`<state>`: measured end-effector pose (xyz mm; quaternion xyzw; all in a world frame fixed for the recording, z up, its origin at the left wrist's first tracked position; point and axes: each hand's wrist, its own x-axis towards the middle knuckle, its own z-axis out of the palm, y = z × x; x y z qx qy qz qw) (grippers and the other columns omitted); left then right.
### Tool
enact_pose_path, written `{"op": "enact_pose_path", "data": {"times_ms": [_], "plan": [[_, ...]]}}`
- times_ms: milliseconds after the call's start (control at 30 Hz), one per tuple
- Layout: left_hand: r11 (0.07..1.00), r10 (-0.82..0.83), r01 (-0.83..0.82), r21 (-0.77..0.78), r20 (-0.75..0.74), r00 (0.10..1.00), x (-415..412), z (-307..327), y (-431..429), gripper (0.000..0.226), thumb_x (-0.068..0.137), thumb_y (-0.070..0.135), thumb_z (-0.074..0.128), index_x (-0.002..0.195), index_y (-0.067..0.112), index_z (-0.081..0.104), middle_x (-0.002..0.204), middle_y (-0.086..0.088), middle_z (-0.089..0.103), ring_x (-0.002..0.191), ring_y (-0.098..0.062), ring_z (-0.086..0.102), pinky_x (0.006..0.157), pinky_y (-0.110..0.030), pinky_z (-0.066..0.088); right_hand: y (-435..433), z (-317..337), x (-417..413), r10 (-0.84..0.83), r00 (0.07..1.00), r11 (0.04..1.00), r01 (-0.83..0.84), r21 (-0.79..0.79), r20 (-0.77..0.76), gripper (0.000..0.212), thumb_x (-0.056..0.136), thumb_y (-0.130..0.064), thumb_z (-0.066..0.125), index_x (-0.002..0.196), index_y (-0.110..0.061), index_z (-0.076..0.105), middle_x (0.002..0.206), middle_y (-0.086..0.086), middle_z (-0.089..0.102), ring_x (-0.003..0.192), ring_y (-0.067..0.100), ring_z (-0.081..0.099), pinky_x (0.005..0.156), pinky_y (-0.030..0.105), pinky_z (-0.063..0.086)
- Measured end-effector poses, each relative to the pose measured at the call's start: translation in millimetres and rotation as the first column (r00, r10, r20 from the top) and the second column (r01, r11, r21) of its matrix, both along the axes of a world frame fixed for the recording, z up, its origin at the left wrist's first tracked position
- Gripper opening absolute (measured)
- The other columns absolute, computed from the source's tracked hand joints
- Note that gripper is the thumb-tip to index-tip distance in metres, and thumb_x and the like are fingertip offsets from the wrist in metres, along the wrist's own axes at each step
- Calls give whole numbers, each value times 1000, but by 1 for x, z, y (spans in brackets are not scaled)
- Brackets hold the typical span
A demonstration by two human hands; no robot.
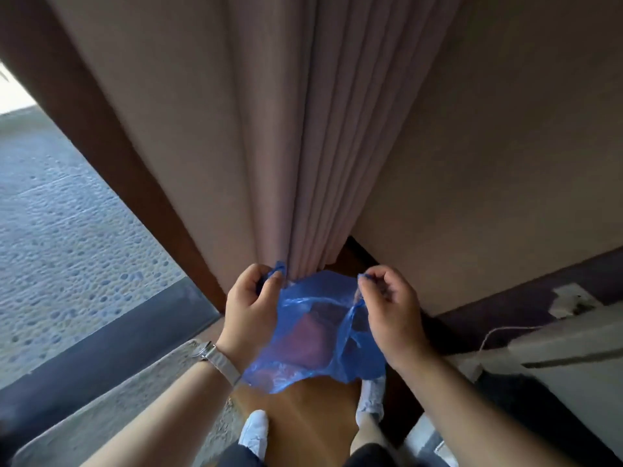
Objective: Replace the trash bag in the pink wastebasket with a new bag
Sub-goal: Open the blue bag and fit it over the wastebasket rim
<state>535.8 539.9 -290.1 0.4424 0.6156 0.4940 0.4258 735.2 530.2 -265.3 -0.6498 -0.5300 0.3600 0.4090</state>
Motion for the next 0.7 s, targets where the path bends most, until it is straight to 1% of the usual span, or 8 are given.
{"op": "enact_pose_path", "data": {"times_ms": [33,67,133,167,267,400,567,700], "plan": [[999,49,-49,-20,-12,999,5,-6,1,22,83,31,57,63,23,53,50,11,43,48,-4,33,46,-22,29,10,-10,6,49,999,999,-48,-23,16,11,86,-44,56,83,-34,59,69,-5,68,70,17,66,72,46,53],[994,101,-101,-30,-26,995,9,-12,1,22,82,33,57,64,21,52,53,9,43,49,-4,33,46,-22,29,20,-20,9,95,995,994,-94,-47,9,10,87,-41,57,84,-32,60,69,-6,67,70,15,66,72,43,53],[982,184,-186,-32,-63,981,17,-28,1,25,80,40,57,65,21,52,58,0,46,53,-6,37,49,-22,32,34,-38,13,194,977,974,-203,-98,-91,9,93,-22,58,84,-22,61,66,-5,65,65,4,63,68,23,51],[976,208,-213,-47,-87,974,20,-37,1,26,79,42,56,66,20,52,60,-3,48,55,-7,39,50,-23,33,39,-47,14,231,960,960,-252,-124,-161,10,94,-11,56,85,-13,59,66,-4,63,61,2,59,65,16,47],[957,249,-268,-110,-160,955,27,-70,0,25,84,35,55,69,15,52,64,-19,49,55,-12,40,52,-30,34,49,-88,19,288,917,923,-342,-175,-276,17,93,3,53,81,-8,54,66,4,58,59,6,54,62,18,45],[913,347,-374,-163,-173,922,37,-120,-4,30,85,31,54,71,4,50,68,-26,50,59,-15,40,55,-33,33,57,-147,24,275,893,901,-368,-228,-355,10,91,-4,54,82,-8,53,67,4,58,64,13,55,66,23,47],[894,394,-403,-196,-88,915,52,-201,-21,33,85,29,55,80,-4,54,71,-16,50,69,-21,47,63,-32,37,53,-230,26,230,893,912,-336,-233,-387,14,94,0,52,82,-9,53,69,8,60,66,13,57,67,19,47],[901,394,-392,-185,-30,919,60,-266,-40,29,85,27,55,78,-2,56,68,-6,54,66,-14,50,65,-31,41,42,-303,22,219,881,916,-333,-222,-420,5,89,-13,55,85,-9,55,70,5,62,68,11,59,68,20,48]]}}
